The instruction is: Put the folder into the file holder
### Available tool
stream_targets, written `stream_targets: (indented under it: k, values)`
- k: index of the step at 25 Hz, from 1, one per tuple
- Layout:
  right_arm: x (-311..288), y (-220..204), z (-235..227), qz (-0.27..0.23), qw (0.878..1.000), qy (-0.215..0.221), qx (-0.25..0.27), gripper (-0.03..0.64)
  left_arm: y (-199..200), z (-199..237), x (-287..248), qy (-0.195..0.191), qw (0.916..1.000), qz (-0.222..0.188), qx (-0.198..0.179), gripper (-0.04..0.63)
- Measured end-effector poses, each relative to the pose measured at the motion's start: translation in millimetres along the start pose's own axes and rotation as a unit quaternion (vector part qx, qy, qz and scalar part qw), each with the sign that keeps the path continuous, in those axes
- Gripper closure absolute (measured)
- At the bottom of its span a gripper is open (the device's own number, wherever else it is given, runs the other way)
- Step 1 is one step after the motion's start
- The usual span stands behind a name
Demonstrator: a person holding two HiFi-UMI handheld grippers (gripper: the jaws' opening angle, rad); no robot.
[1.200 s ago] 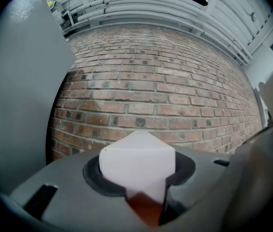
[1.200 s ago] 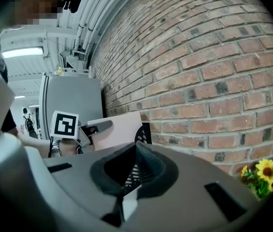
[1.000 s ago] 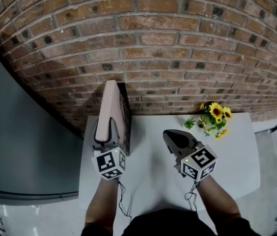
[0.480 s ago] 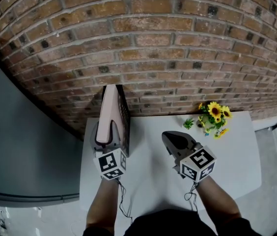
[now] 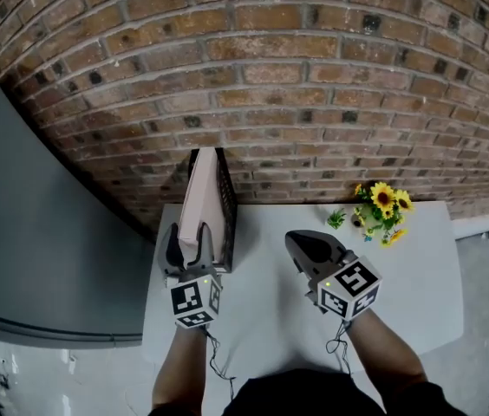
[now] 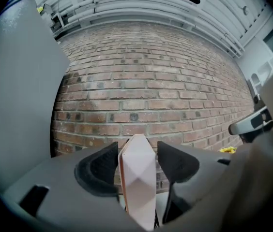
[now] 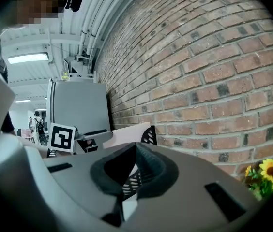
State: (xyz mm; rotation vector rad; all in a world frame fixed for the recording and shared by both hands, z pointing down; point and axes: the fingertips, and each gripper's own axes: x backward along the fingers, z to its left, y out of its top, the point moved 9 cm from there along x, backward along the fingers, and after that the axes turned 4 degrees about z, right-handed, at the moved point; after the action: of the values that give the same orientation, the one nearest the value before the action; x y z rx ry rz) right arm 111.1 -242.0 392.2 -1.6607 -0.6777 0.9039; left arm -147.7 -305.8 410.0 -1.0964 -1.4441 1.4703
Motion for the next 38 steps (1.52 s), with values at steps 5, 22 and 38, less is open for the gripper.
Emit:
stream_targets:
  k: [5,22,38]
  values:
    - [9,4,6,-0.001,1.0,0.029,0.012,0.614,10,-14,35,0.009,0.9998,0.0,-0.017,0.354]
    - [89,1,23,-0.014,0.987,0.156,0.034,0.614,30,-127,163,0.045,0.9988,0.02,0.003,0.533]
    - [137,-32,64,-0.008,0.973,0.229,0.025,0.614,14,-185,263,0.054,0.9949,0.063,0.058,0.589]
